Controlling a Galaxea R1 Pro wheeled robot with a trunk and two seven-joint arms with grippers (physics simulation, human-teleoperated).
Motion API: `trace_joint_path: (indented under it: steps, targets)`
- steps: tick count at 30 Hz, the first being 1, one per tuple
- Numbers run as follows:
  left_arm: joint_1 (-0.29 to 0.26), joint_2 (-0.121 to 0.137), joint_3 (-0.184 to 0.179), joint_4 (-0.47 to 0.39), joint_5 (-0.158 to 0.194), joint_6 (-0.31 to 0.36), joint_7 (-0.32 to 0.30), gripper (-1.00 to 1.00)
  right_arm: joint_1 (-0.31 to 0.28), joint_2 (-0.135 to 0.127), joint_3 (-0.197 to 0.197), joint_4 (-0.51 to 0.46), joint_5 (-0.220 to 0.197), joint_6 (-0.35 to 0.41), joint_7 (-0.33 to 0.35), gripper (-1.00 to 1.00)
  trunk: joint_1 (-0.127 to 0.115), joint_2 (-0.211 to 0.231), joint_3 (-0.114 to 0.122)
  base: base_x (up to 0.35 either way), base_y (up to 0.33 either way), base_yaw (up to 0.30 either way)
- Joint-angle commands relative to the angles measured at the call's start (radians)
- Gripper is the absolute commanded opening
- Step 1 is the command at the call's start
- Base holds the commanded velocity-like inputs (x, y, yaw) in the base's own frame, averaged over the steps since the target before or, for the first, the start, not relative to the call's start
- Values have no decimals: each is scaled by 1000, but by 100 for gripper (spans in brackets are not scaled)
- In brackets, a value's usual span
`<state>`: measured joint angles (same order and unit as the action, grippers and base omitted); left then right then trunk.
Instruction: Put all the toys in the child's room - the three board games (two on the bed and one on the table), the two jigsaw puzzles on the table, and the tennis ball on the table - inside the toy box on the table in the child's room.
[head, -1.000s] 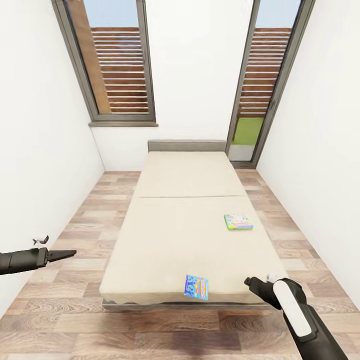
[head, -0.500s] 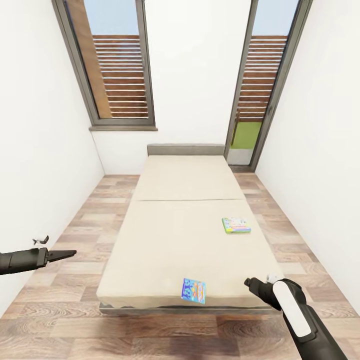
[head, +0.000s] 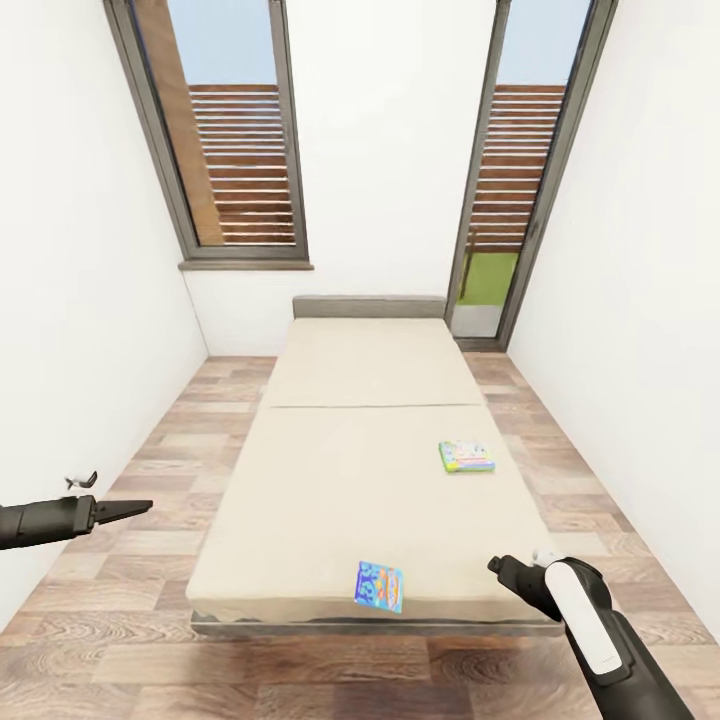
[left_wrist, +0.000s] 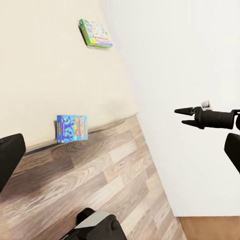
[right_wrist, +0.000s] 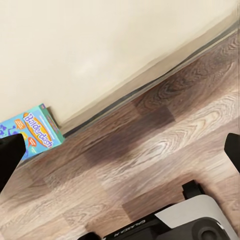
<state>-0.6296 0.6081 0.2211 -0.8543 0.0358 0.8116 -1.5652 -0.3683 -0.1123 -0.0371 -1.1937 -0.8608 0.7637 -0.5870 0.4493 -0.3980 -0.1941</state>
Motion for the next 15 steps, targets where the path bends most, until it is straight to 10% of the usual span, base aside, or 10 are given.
trace_joint_path:
  steps: [1, 15]
  targets:
    - [0, 0, 0, 0, -1, 11, -4, 100, -1, 0, 0, -1, -10, 2, -10, 100, 1, -2, 0, -9, -48, 0]
    - [0, 0, 0, 0, -1, 11, -4, 100, -1, 0, 0, -1, -10, 2, -10, 100, 1, -2, 22, -9, -10, 0]
